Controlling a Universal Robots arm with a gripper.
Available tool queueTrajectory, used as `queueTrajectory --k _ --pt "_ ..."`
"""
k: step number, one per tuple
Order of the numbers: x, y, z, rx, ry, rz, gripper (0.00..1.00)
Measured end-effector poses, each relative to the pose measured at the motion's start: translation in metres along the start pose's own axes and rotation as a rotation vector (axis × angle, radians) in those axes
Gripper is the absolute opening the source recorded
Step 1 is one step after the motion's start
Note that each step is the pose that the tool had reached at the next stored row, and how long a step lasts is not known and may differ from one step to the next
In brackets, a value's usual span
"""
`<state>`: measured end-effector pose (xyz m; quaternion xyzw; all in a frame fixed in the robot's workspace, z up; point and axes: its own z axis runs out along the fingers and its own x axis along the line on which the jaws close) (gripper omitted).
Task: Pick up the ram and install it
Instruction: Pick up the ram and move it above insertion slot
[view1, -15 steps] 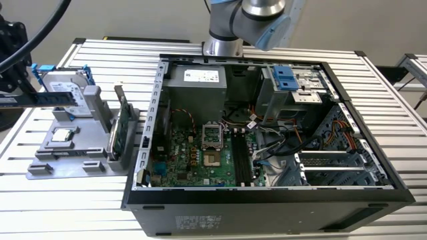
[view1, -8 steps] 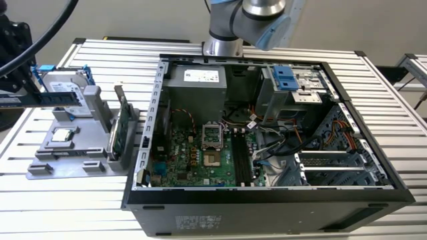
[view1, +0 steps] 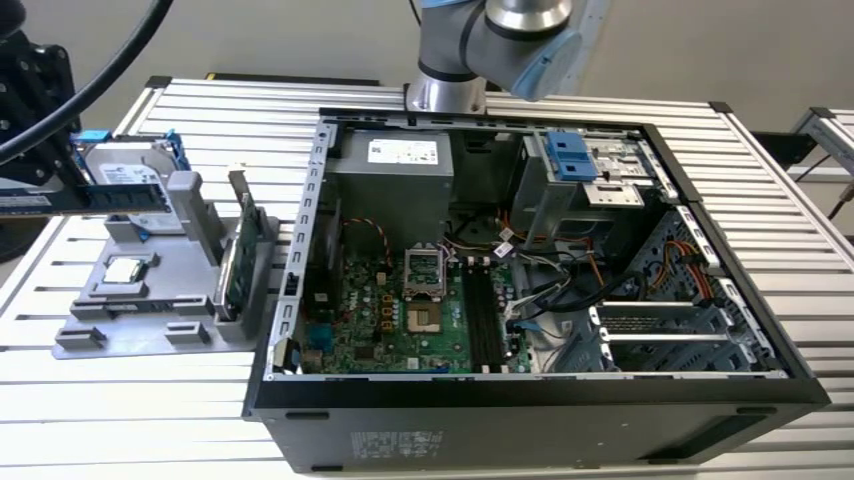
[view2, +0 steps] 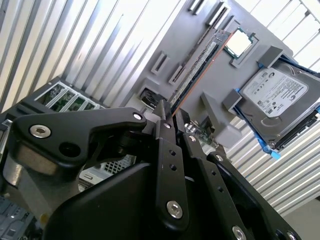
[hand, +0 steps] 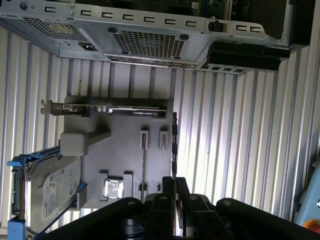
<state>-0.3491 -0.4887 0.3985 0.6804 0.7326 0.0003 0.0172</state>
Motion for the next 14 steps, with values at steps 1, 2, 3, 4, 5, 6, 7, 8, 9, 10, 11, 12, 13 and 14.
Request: queueTrajectory --k 1,2,3,4,5,6,7,8,9,10,11,12,13,14 --pt "0.0 0.0008 0.0 0.0 0.0 0.0 0.0" --pt "-0.0001 0.0015 0.0001 -0.0001 0.0001 0.0 0.0" --pt "-0.0002 0.0022 0.0001 -0.0001 0.0001 0.0 0.0" --pt "-0.0002 0.003 0.0001 -0.0001 0.0 0.0 0.0" --pt "-0.0003 0.0038 0.0001 0.0 0.0 0.0 0.0" --pt "-0.0003 0.0046 0.0001 -0.0001 0.0001 0.0 0.0" --pt "-0.0004 0.0054 0.0002 0.0 0.0 0.0 0.0" --pt "-0.0004 0.0062 0.0002 0.0 0.0001 0.0 0.0" --pt "-0.0005 0.007 0.0002 0.0 0.0 0.0 0.0" --pt "-0.0006 0.0077 0.0002 0.0001 0.0 0.0 0.0" --pt "-0.0006 0.0085 0.0002 -0.0001 0.0 0.0 0.0" --pt "-0.0007 0.0093 0.0002 0.0 0.0 0.0 0.0" --pt "-0.0007 0.0101 0.0003 -0.0001 0.0001 0.0 0.0" --pt "-0.0008 0.0108 0.0003 -0.0001 0.0001 0.0 0.0"
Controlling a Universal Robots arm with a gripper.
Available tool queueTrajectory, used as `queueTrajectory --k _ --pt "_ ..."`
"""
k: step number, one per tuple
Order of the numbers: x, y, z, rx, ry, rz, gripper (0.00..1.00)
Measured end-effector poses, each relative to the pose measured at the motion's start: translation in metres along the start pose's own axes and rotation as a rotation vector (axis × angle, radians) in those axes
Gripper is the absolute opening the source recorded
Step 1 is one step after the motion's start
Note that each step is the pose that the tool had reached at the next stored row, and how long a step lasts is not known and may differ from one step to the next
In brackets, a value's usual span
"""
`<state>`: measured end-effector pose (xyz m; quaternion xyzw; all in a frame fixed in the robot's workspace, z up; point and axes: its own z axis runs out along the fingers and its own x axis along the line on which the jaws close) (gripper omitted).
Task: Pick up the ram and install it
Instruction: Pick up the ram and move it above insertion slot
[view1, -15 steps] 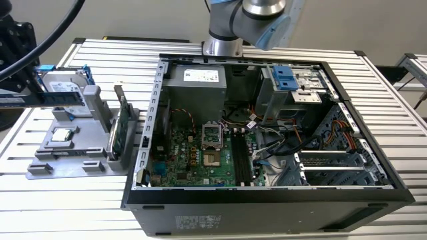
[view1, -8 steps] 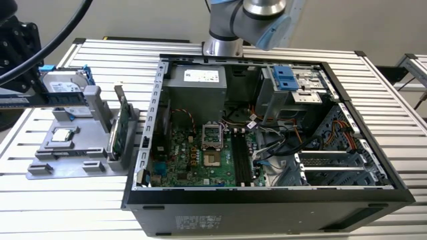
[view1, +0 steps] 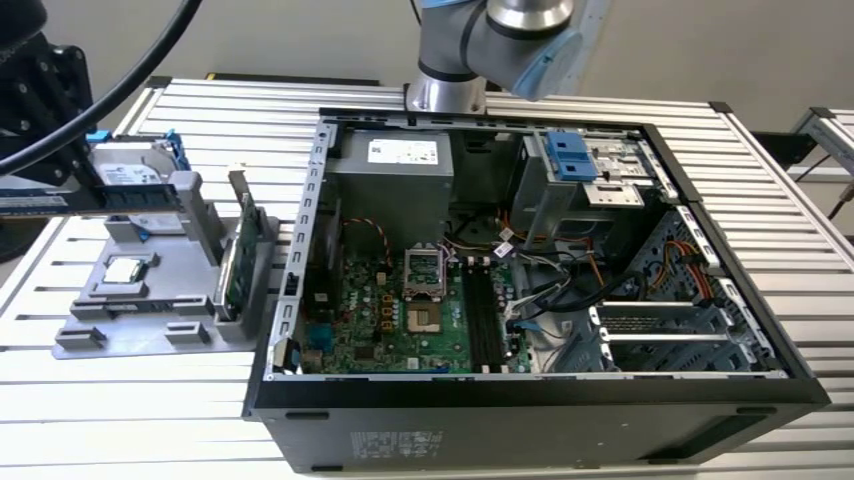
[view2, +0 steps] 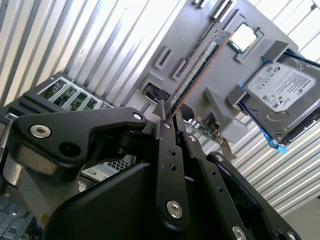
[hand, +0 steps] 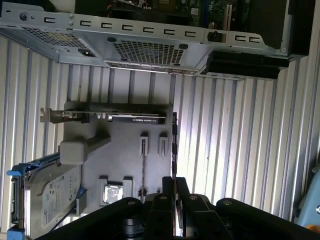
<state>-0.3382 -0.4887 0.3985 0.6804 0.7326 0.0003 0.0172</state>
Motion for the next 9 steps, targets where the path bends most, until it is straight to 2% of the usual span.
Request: queueTrajectory --k 9 --pt "0.0004 0.0075 0.0001 0.0 0.0 0.0 0.0"
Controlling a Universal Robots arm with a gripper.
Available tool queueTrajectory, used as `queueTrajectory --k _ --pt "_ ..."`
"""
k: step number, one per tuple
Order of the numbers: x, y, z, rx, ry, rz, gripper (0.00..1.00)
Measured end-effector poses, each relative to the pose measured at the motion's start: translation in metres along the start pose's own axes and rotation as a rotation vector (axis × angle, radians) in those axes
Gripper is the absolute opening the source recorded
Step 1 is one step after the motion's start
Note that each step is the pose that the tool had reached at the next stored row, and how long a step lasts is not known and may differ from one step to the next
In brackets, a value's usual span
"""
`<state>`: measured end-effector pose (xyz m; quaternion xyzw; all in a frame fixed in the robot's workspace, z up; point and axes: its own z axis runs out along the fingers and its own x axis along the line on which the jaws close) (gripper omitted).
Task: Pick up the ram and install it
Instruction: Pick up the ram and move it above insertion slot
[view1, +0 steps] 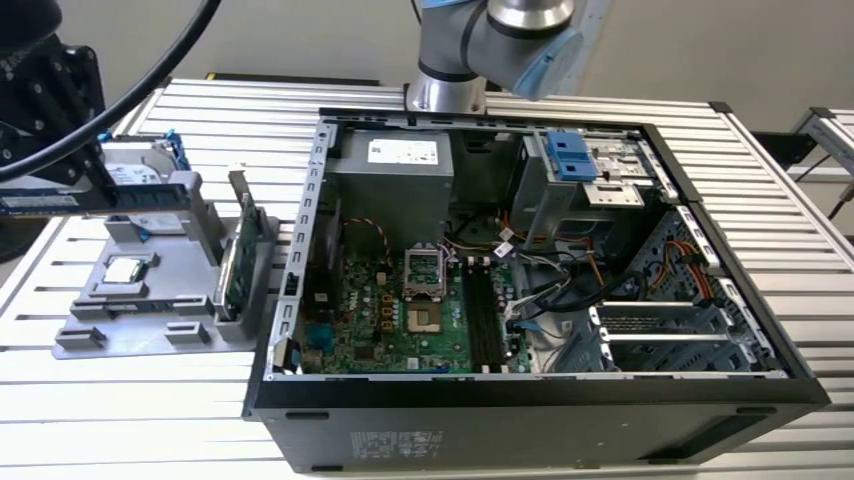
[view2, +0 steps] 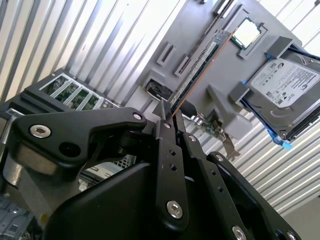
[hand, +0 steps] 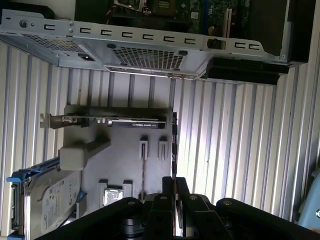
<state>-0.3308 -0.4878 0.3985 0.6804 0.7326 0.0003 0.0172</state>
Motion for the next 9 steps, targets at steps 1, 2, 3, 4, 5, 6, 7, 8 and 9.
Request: queueTrajectory --k 1,2,3,4,5,6,7,8,9 --pt "0.0003 0.0007 0.0001 -0.0001 0.0001 0.0 0.0" --pt "0.0007 0.0015 0.0 0.0 0.0 0.0 0.0" --pt "0.0012 0.0023 0.0 0.0 0.0 0.0 0.0" --pt "0.0017 0.003 0.0 0.0001 -0.0001 0.0 0.0" --pt "0.0024 0.0036 0.0 0.0 0.0 0.0 0.0" --pt "0.0031 0.0043 0.0001 -0.0001 0.0 0.0 0.0" --pt "0.0039 0.0048 0.0 0.0 0.0 0.0 0.0" --pt "0.0047 0.0054 0.0001 -0.0001 0.0001 0.0 0.0" --pt "0.0056 0.006 0.0 0.0001 -0.0001 0.0 0.0"
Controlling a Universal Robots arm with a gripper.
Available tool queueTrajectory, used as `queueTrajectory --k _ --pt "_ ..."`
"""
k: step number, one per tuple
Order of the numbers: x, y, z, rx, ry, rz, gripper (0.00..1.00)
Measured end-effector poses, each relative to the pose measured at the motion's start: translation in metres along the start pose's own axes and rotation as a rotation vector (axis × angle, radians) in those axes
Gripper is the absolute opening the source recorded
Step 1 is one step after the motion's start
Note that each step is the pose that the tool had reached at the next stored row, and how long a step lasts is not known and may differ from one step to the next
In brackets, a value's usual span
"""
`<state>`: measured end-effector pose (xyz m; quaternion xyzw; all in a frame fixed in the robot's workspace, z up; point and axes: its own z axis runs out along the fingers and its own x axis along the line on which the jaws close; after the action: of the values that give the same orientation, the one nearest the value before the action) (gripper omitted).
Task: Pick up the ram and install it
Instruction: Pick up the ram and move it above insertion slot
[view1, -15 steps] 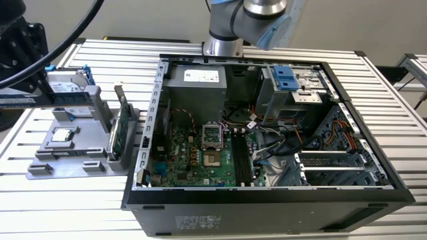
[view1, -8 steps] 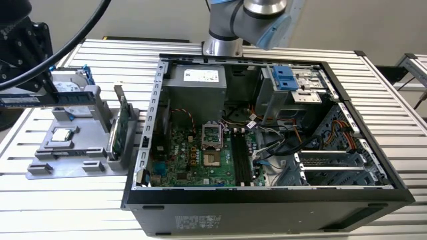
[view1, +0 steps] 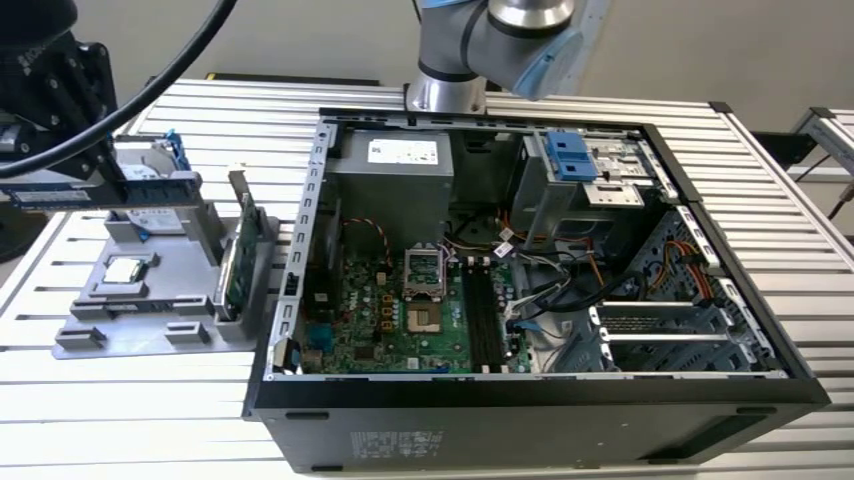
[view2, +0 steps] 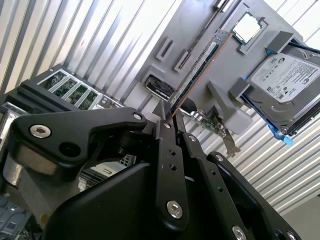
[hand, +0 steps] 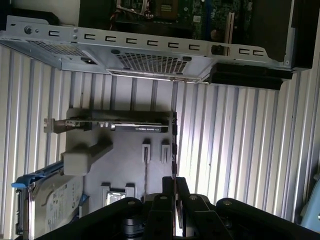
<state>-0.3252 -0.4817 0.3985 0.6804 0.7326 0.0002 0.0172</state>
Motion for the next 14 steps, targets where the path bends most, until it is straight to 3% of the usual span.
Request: queueTrajectory --k 14 --pt "0.0152 0.0088 -0.0001 -0.0001 0.0001 0.0 0.0"
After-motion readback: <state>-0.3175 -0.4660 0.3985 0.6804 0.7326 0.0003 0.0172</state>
